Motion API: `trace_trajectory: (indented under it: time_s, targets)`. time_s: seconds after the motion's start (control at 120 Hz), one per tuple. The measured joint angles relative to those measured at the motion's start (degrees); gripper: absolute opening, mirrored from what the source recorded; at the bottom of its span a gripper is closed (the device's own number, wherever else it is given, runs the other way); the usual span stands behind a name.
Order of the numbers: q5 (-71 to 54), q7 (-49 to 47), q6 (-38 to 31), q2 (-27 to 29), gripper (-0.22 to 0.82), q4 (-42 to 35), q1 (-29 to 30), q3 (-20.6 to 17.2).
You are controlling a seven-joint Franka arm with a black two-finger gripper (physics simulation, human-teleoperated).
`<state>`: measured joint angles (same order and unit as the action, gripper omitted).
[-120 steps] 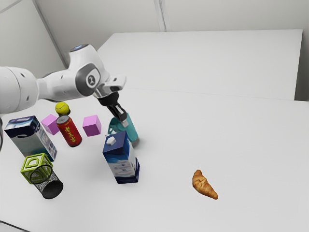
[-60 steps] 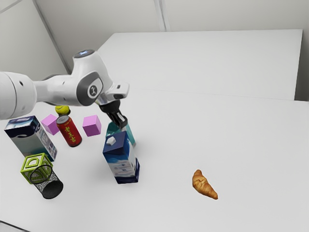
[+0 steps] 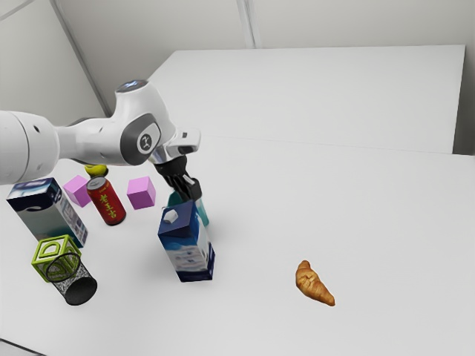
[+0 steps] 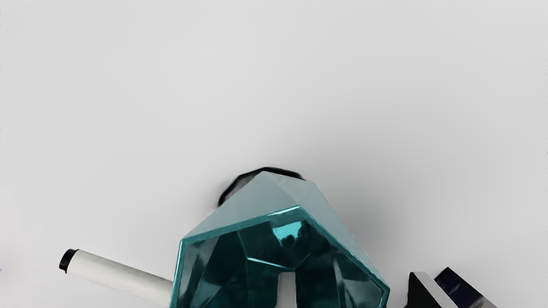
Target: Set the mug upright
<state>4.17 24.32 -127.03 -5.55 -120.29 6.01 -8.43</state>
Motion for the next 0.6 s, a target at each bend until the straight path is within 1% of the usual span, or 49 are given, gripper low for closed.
trace_trajectory:
  time_s: [0.125,0.3,0.433,0.6]
  targets:
    - [0.0,-0.4,0.0,1.5,0.33,0.1,0.2,-0.4]
    - [0.1,-1.2,1.1,4.3,0.46,1.4,0.0,-1.5]
    - [-0.4,-4.7,5.5,4.3,0.53,5.7,-0.9,-1.5]
    - [-3.0,-10.4,13.2,4.0,0.57,14.9,-1.2,-1.5]
